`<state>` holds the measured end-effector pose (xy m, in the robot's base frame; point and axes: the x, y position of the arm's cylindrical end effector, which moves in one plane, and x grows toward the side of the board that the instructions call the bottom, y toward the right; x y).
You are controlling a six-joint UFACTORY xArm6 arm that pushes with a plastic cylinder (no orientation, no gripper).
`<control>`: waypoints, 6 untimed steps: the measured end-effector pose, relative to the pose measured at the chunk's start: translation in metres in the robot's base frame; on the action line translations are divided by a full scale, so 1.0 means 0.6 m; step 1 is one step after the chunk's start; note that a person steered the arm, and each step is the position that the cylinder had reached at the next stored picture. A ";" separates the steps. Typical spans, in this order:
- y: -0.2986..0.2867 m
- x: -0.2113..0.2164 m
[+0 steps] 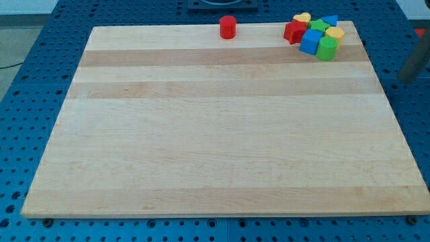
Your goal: Move the yellow hexagon to the bottom right of the blue cube
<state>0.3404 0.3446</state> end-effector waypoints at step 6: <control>-0.129 -0.168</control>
<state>0.2397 0.2672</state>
